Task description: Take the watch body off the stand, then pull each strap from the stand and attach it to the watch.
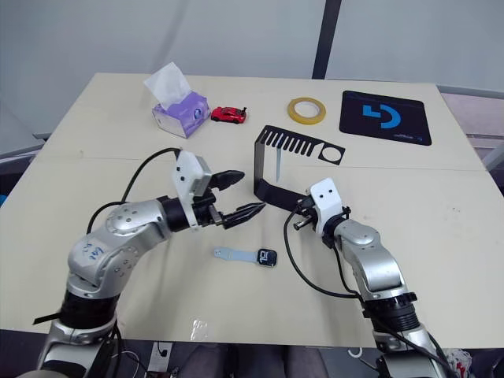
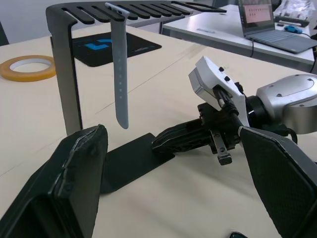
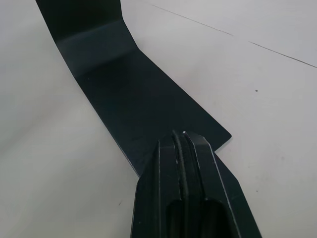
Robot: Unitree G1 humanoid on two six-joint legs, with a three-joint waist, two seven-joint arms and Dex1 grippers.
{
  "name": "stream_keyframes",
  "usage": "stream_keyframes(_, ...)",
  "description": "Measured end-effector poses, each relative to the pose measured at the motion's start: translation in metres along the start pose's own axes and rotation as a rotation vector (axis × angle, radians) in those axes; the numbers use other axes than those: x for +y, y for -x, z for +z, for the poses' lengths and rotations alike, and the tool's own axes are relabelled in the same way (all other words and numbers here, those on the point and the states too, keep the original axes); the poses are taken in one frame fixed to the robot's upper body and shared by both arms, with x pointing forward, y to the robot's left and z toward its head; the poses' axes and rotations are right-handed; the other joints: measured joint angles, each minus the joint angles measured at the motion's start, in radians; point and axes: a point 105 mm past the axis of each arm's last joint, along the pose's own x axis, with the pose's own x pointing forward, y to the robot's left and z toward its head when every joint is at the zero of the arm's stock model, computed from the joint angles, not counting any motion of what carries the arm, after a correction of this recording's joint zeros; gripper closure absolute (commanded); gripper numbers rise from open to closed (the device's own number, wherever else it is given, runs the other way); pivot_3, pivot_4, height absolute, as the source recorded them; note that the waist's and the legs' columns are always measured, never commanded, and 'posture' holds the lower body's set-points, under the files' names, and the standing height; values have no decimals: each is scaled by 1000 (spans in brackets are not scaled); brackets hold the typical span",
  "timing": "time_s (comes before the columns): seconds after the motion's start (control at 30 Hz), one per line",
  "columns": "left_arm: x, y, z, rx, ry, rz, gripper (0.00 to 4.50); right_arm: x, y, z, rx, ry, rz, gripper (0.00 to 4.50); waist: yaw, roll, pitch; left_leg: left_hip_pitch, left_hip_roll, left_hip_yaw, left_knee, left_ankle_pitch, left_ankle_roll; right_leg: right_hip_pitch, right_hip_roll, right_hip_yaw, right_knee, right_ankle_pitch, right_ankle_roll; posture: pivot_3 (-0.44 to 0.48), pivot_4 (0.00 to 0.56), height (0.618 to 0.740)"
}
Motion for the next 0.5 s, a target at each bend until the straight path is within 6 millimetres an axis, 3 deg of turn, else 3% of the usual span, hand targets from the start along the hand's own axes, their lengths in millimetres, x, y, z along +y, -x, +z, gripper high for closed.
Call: stream_keyframes(0.5, -22, -51, 1, -47, -78, 259, 0, 16, 4, -2, 14, -42, 15, 4470, 2, 0, 0, 0, 0, 0, 0, 0, 0, 0, 0, 0, 0, 0, 0, 0, 150, 738)
